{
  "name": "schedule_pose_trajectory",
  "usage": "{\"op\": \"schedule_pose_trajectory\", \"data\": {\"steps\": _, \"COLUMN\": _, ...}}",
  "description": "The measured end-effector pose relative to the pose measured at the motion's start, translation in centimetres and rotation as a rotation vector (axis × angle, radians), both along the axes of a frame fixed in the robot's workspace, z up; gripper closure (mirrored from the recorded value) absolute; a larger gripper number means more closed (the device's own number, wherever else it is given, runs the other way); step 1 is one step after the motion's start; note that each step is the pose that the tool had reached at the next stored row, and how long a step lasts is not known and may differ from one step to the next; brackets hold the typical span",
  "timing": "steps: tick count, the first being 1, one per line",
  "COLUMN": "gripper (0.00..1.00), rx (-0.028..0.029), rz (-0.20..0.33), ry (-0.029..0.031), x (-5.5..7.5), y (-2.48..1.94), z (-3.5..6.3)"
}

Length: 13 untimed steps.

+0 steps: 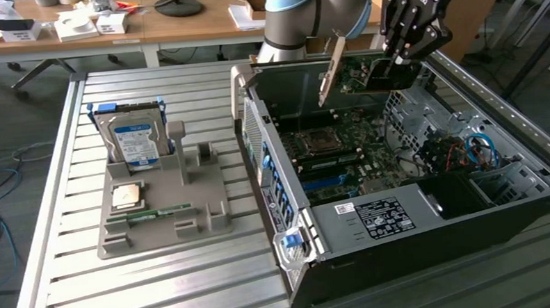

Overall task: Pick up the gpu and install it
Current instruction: 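Insert the gpu into the slot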

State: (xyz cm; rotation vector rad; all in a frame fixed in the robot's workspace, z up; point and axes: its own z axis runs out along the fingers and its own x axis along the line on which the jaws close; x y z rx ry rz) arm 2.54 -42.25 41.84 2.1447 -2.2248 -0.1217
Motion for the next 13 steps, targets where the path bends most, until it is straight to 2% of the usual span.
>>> {"op": "schedule_pose_trajectory", "data": {"steps": 5, "gripper": 0.74, "rx": 0.0, "rz": 0.016, "ry": -0.0012, "x": -0.03, "y": 0.0, "z": 0.0}}
{"op": "schedule_pose_trajectory", "data": {"steps": 10, "gripper": 0.74, "rx": 0.0, "rz": 0.039, "ry": -0.0082, "x": -0.1, "y": 0.0, "z": 0.0}}
{"op": "schedule_pose_trajectory", "data": {"steps": 13, "gripper": 0.74, "rx": 0.0002, "rz": 0.039, "ry": -0.0083, "x": -0.1, "y": 0.0, "z": 0.0}}
